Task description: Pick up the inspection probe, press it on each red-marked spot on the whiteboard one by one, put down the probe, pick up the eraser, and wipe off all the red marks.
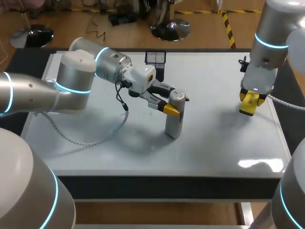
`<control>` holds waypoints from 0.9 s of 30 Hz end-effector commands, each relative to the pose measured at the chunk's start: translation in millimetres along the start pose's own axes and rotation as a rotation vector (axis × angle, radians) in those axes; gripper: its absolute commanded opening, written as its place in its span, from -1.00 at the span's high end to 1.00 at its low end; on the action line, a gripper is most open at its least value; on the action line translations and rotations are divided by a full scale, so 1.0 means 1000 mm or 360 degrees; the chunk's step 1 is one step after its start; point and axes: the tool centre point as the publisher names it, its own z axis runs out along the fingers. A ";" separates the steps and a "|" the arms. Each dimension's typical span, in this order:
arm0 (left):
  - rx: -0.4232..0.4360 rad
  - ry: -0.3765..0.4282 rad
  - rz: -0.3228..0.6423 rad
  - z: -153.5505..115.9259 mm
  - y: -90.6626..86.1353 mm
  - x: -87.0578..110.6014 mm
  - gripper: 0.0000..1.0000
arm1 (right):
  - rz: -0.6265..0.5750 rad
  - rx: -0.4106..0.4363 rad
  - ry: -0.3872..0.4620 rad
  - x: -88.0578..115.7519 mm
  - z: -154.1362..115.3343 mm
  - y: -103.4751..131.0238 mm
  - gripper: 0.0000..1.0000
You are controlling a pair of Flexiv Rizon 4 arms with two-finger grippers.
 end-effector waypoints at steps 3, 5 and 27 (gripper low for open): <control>-0.0036 -0.0001 -0.0008 0.001 -0.002 0.003 1.00 | -0.0003 0.0001 0.0004 0.001 -0.001 0.000 1.00; -0.0045 0.0000 -0.0011 0.002 -0.002 0.003 1.00 | -0.0003 0.0001 0.0004 0.001 -0.001 0.000 1.00; -0.0054 0.0054 0.0016 -0.002 -0.013 0.000 1.00 | -0.0003 0.0001 0.0004 0.001 -0.001 0.000 1.00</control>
